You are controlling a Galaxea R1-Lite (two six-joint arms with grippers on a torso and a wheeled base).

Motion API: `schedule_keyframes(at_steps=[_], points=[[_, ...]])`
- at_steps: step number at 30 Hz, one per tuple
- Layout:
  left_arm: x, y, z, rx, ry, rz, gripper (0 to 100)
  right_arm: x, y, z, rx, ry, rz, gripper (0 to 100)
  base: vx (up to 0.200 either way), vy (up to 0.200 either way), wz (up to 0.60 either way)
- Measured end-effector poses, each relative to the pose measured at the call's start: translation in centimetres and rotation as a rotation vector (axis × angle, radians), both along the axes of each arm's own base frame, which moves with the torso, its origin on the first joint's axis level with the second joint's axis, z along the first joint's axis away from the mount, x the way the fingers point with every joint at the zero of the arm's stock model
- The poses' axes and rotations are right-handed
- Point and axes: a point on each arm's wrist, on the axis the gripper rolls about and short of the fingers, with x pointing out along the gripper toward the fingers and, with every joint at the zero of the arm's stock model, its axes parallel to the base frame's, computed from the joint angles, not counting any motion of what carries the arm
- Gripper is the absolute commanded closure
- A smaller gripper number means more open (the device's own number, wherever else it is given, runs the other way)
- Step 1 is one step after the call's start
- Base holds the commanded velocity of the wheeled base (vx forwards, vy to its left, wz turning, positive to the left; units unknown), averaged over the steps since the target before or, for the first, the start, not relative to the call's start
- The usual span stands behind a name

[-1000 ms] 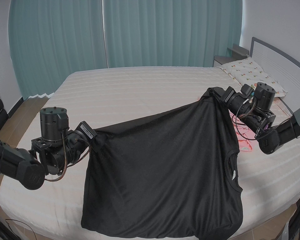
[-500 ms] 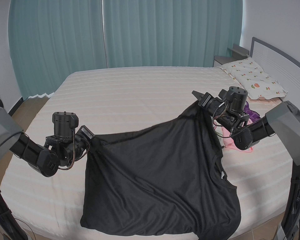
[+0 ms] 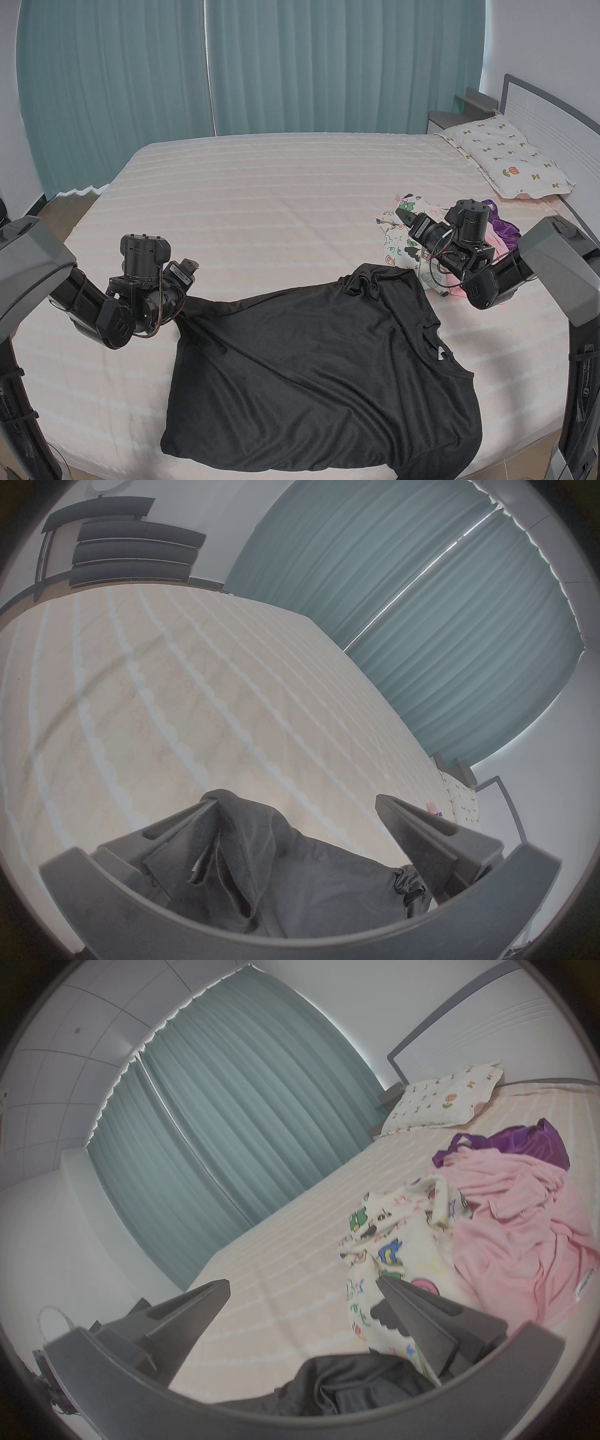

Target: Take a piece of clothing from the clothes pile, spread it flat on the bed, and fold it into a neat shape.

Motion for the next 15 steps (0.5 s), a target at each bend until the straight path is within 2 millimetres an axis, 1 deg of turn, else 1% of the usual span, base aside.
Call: schedule_keyframes(at_steps=[4, 7, 11, 15], points=[[-0.4, 0.5, 0.8, -0.012, -0.012, -0.002, 0, -1.1, -1.3, -1.6, -0.013, 0.075, -0.003, 0, 0.000, 0.000, 0.00], [-1.0, 1.3, 2.6, -0.049, -0.053, -0.024, 0, -2.5, -2.3, -2.9, -0.018, 0.142, -0.009, 0, 0.000, 0.000, 0.00], [-1.4, 3.3, 4.9, -0.102, -0.116, -0.024, 0, -4.1, -3.3, -3.9, 0.021, 0.205, -0.024, 0, 0.000, 0.000, 0.00], [-1.1, 5.0, 6.5, -0.129, -0.164, -0.013, 0, -5.5, -4.4, -4.5, 0.102, 0.250, -0.055, 0, 0.000, 0.000, 0.00]])
